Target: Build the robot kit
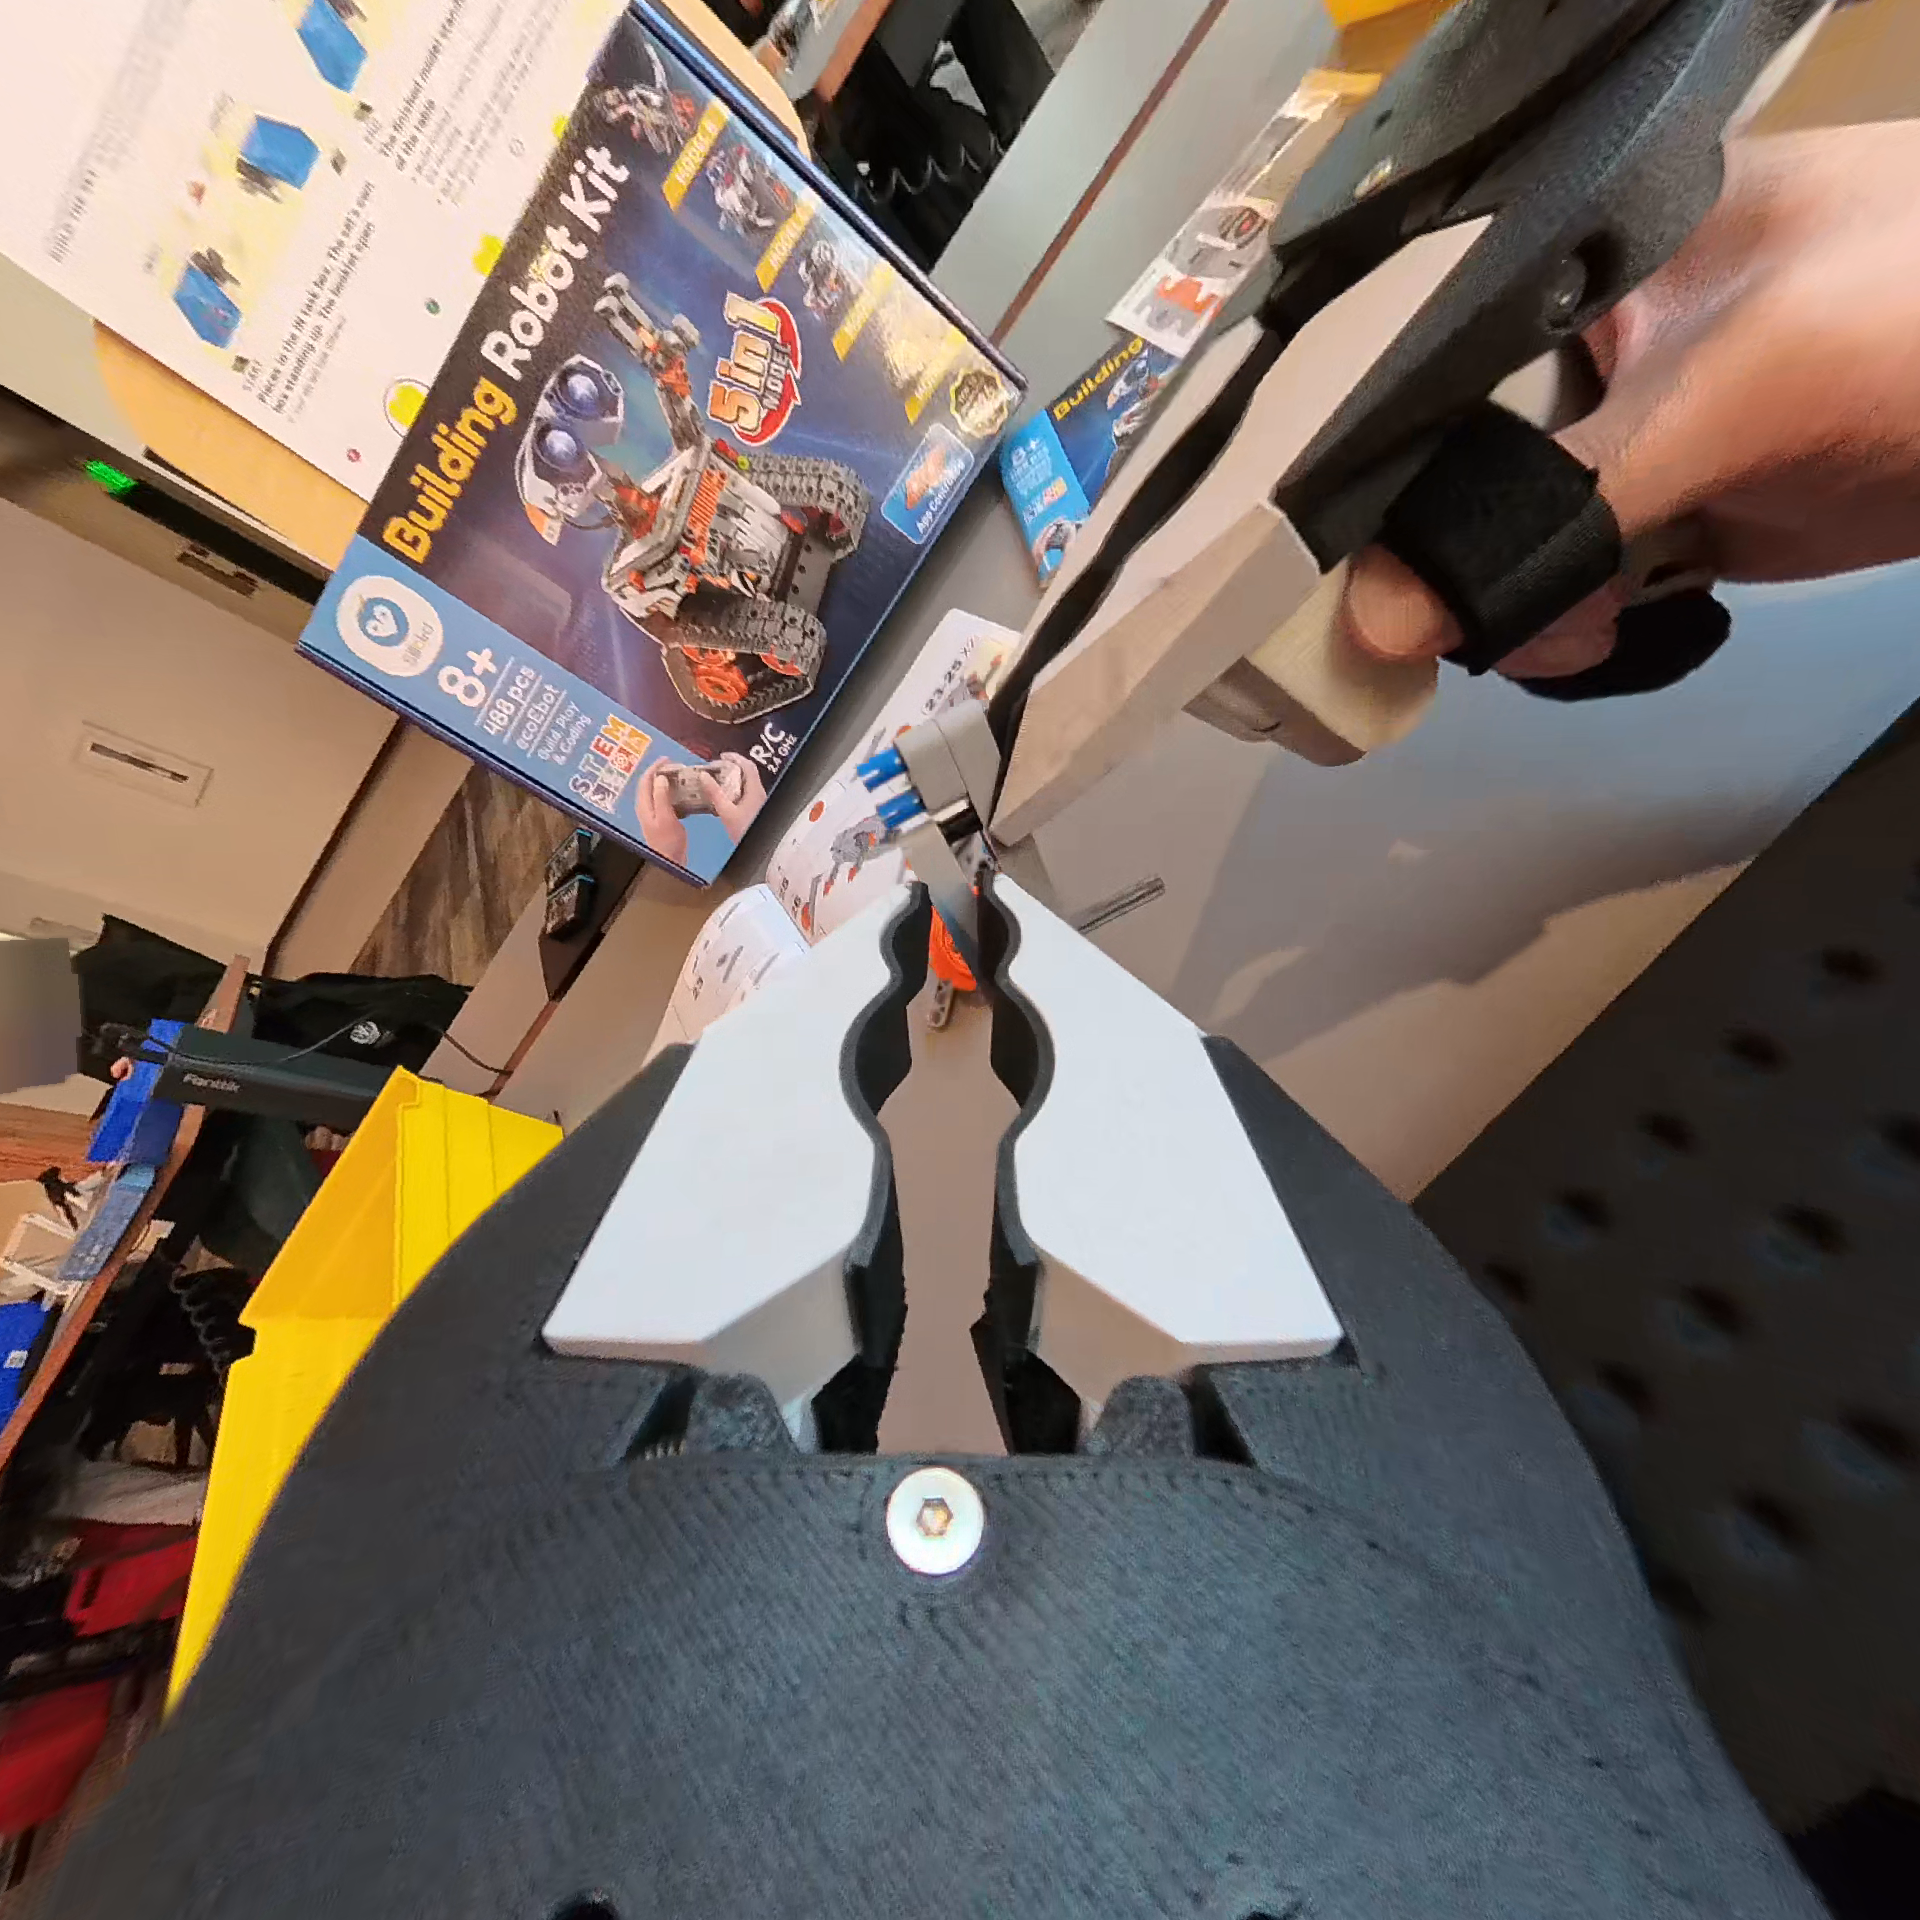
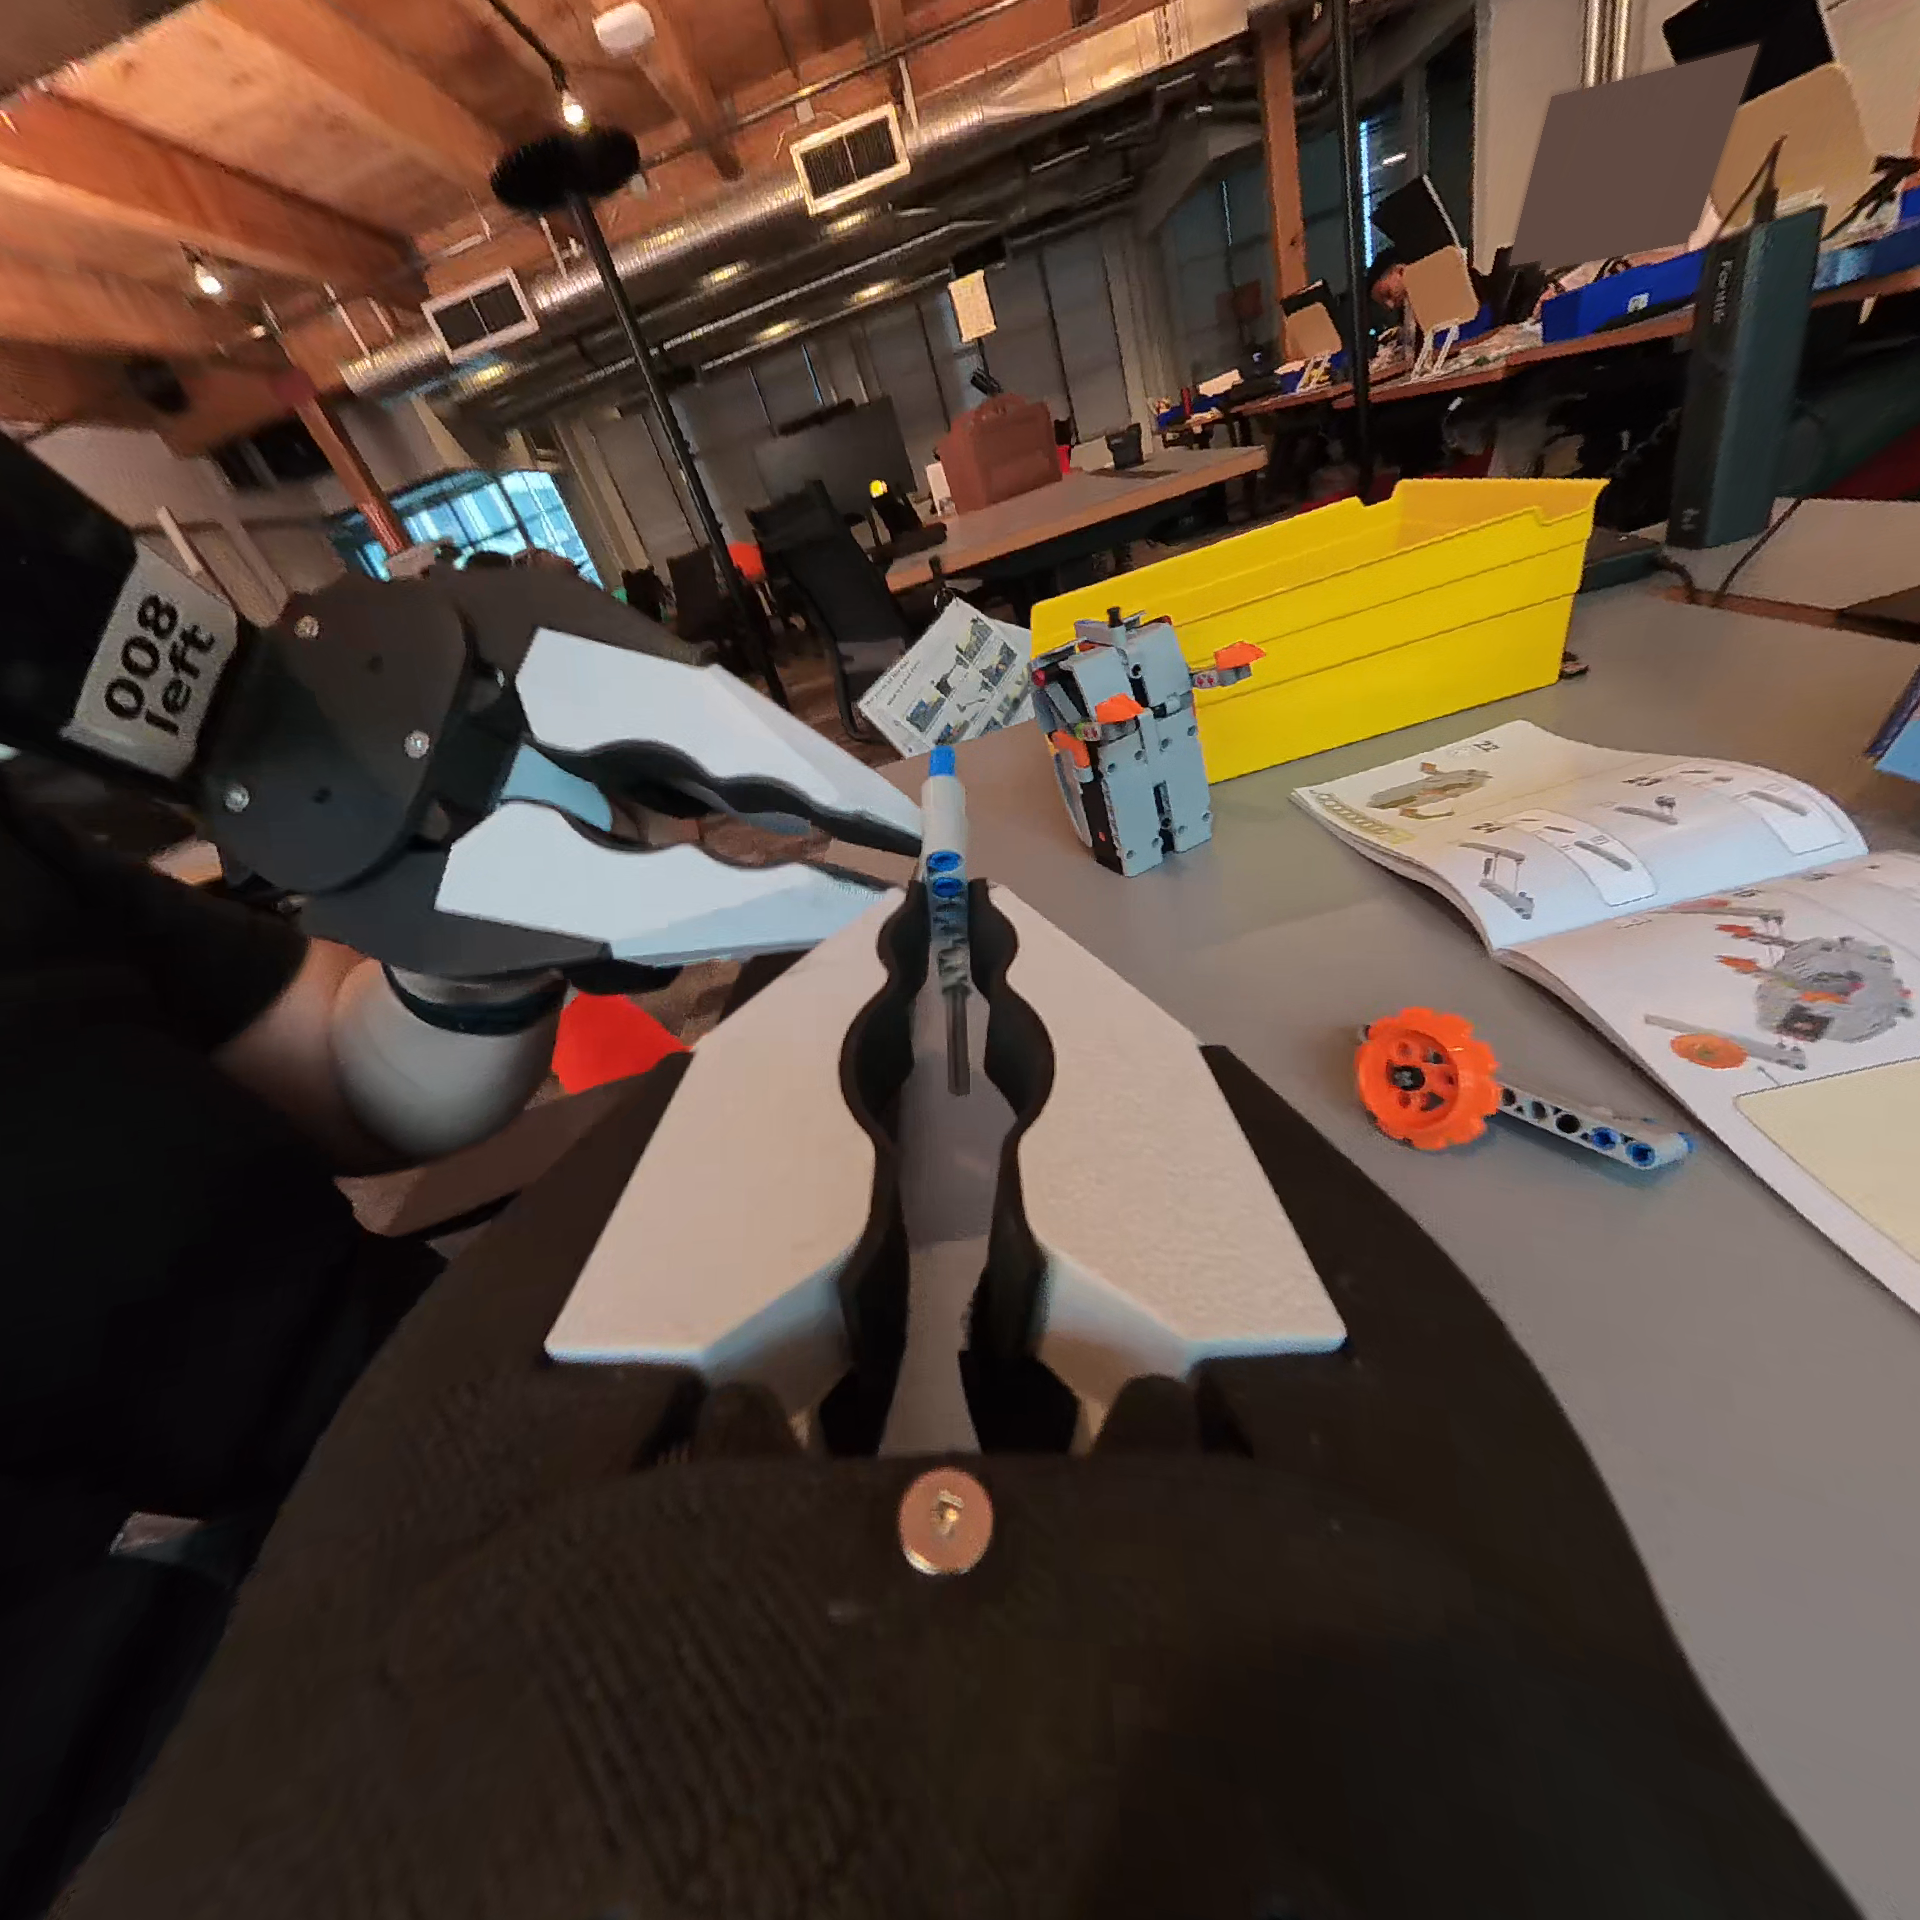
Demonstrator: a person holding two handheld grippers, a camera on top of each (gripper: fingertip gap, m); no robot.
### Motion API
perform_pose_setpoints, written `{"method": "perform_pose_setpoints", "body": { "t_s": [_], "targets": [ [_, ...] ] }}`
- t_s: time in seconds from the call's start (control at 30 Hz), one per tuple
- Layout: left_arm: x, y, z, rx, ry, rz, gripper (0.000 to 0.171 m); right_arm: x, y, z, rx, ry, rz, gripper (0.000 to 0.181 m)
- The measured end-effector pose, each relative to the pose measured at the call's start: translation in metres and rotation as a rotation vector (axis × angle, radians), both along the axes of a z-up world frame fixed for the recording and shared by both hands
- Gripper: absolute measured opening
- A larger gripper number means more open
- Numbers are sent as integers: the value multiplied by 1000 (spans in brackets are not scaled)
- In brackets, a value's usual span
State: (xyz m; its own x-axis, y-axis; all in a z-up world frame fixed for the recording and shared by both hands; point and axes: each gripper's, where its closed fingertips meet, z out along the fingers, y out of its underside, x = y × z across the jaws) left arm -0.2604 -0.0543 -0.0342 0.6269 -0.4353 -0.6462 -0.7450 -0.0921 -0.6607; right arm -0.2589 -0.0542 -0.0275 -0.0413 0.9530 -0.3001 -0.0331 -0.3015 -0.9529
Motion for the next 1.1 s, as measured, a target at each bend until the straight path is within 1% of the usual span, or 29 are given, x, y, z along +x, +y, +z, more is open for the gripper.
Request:
{"method": "perform_pose_setpoints", "body": {
  "t_s": [0.17, 0.3, 0.43, 0.7, 0.83, 0.93, 1.1],
  "targets": [
    [6, 3, 1, 57, -39, -26, 8, 3, 6, 2, -83, 38, 1, 6],
    [5, 5, -3, 72, 18, -47, 9, 2, 7, -2, -58, 2, -1, 6],
    [5, 3, -5, 76, 43, -95, 9, 2, 4, -5, -56, -20, 26, 6],
    [1, -4, -17, 34, 119, -159, 9, -2, -3, -17, -31, -100, 73, 5],
    [0, -5, -23, 24, 177, -176, 9, -2, -4, -23, 0, -142, 76, 6],
    [2, -8, -26, 14, 193, -202, 9, -1, -7, -25, 26, -166, 91, 6],
    [2, -9, -33, 4, 238, -232, 9, -1, -7, -33, 18, -213, 106, 6]
  ]
}}
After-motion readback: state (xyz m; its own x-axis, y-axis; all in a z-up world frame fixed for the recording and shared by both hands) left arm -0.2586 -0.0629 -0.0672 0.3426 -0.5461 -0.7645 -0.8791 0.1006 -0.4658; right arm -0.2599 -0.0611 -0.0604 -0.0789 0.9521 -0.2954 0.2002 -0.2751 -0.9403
